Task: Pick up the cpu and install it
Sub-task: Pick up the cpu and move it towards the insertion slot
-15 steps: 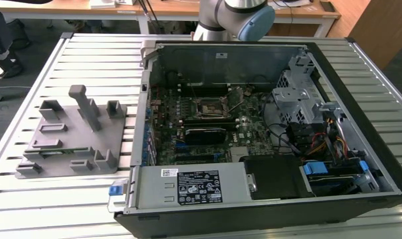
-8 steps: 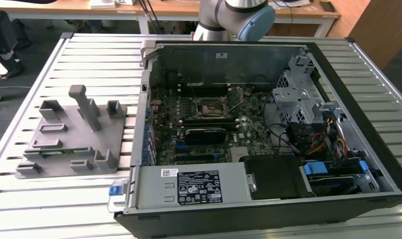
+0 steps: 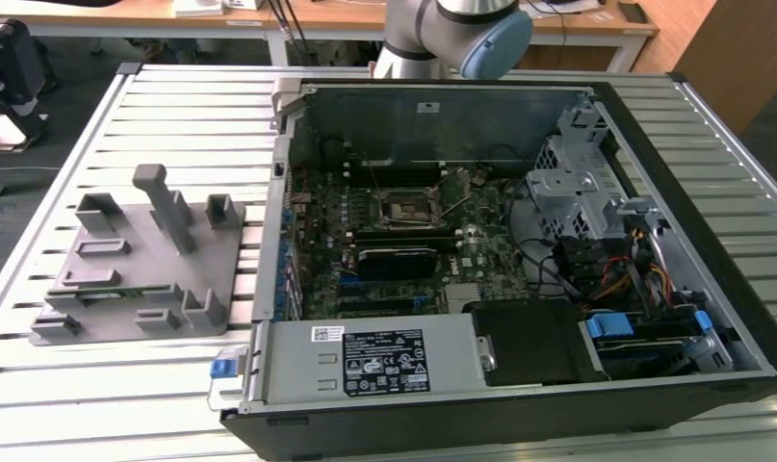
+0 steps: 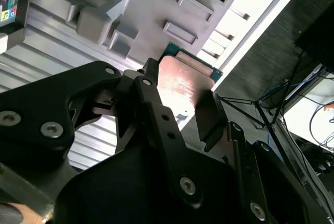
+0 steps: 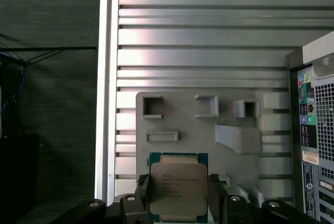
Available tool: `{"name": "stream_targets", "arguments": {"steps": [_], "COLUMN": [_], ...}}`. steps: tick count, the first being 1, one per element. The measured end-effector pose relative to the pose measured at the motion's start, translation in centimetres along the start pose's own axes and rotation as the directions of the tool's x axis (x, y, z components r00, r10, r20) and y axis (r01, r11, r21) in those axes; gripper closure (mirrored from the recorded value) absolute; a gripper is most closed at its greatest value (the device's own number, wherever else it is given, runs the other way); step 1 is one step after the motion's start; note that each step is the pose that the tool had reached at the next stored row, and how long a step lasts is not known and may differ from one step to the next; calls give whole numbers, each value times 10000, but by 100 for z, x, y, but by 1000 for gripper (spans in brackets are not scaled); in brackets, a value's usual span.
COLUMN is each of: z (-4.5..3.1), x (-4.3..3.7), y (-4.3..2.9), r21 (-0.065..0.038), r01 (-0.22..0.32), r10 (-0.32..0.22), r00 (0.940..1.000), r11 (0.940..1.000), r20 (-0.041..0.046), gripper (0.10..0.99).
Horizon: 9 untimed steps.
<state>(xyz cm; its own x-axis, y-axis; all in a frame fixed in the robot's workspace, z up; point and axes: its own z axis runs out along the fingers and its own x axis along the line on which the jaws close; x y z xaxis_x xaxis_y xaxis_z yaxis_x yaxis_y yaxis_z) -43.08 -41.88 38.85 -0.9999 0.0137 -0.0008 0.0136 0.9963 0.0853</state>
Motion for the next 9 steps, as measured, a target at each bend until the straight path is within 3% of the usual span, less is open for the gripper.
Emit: {"name": "stream_targets", "arguments": {"steps": [9], "z": [1], "x": [-134], "y": [3], "r21": [0], "r01": [1], "r10": [-1], "r00": [10000], "r11": [10000], "r20": [1], "gripper": [561]}}
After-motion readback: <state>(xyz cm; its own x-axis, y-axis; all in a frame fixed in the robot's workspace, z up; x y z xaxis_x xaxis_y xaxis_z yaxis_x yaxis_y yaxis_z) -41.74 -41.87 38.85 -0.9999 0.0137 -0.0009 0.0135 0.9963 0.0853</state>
